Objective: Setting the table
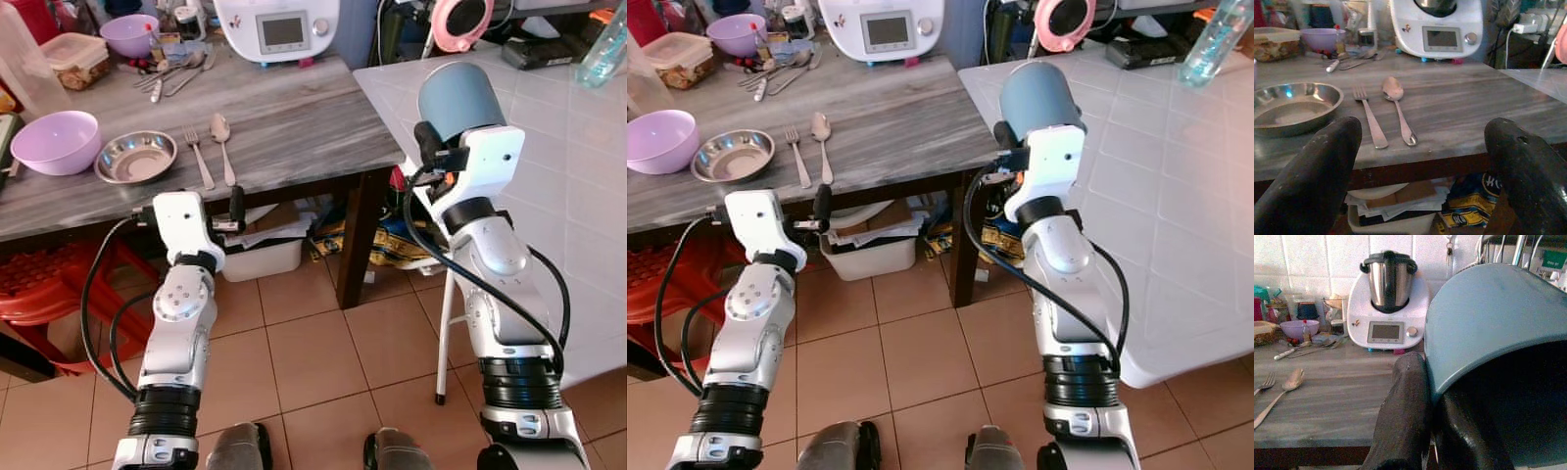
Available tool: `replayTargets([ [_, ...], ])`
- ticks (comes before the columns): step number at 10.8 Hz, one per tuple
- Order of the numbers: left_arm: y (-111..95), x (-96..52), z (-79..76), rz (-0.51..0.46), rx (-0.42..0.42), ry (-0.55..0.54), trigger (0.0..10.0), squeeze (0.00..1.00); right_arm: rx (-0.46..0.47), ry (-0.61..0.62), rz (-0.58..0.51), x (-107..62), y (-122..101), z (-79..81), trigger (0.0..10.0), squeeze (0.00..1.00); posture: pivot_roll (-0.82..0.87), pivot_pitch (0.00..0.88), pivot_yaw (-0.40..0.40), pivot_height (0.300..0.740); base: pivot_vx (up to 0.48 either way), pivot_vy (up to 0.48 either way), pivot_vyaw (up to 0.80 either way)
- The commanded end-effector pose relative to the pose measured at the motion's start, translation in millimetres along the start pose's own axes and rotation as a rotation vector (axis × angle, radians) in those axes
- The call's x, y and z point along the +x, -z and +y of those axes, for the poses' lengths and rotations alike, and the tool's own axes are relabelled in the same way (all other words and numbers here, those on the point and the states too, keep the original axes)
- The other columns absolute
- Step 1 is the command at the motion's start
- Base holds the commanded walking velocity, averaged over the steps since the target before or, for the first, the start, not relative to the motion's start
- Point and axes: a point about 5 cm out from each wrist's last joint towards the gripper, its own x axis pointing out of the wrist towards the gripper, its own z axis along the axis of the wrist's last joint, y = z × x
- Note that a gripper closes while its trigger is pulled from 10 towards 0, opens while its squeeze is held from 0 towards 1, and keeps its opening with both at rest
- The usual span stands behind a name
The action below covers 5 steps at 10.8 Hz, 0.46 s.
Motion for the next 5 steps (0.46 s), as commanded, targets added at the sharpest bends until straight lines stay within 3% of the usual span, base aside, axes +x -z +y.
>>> replayTargets([
  [1, 1.9, -1.5, 1.3, 0.009, 0.01, 0.011, 10.0, 0.0, 0.016, 0.007, -0.014, 0.3, -5.2, -1.0, 10.0, 0.0, -0.06, 0.102, 0.047, 0.74, 0.0, 0.0, 0.0],
  [2, 0.3, -2.1, 0.4, -0.004, 0.004, 0.03, 10.0, 0.0, 0.022, 0.01, -0.011, 0.7, -5.2, -1.5, 10.0, 0.0, -0.06, 0.104, 0.047, 0.74, 0.0, 0.0, -0.5],
  [5, -0.9, -3.3, 0.5, -0.012, 0.013, 0.039, 10.0, 0.0, 0.026, 0.018, -0.022, 3.9, -9.0, -6.1, 10.0, 0.0, -0.06, 0.11, 0.05, 0.74, 0.344, 0.0, -0.14],
])
